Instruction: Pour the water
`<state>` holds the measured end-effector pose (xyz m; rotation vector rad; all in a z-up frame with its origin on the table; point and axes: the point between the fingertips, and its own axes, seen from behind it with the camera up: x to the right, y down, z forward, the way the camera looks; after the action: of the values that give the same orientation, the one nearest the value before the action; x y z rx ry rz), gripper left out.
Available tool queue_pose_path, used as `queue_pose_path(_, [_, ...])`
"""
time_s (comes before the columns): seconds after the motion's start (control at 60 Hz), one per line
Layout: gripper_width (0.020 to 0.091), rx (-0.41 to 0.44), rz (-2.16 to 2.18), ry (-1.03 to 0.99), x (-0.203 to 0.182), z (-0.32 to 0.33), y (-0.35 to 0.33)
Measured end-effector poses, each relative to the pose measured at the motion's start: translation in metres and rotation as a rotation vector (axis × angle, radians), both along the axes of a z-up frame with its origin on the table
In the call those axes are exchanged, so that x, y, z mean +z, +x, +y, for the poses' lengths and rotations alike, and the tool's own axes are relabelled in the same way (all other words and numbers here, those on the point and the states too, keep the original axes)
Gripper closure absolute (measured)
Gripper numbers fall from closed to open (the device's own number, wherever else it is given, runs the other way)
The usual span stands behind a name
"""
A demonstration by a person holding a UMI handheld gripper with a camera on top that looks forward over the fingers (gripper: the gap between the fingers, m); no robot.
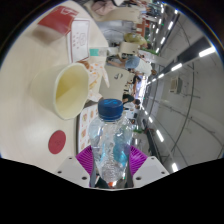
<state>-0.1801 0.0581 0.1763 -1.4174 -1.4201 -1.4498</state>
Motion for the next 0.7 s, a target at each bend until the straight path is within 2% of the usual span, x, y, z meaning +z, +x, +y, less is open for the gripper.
queue_pose_path(0.25, [0.0683, -0.058, 0.771, 0.018, 0.039, 0.002, 0.001])
queue_pose_path(0.333, [0.0684, -0.079, 1.032, -0.005, 0.037, 0.008, 0.004])
queue_pose_path(0.483, [0.0683, -0.126, 1.375, -0.079, 0.010, 0.021, 0.013])
queue_pose_path(0.7, [0.0682, -0.189, 1.585, -0.189, -0.052, 0.028, 0.023])
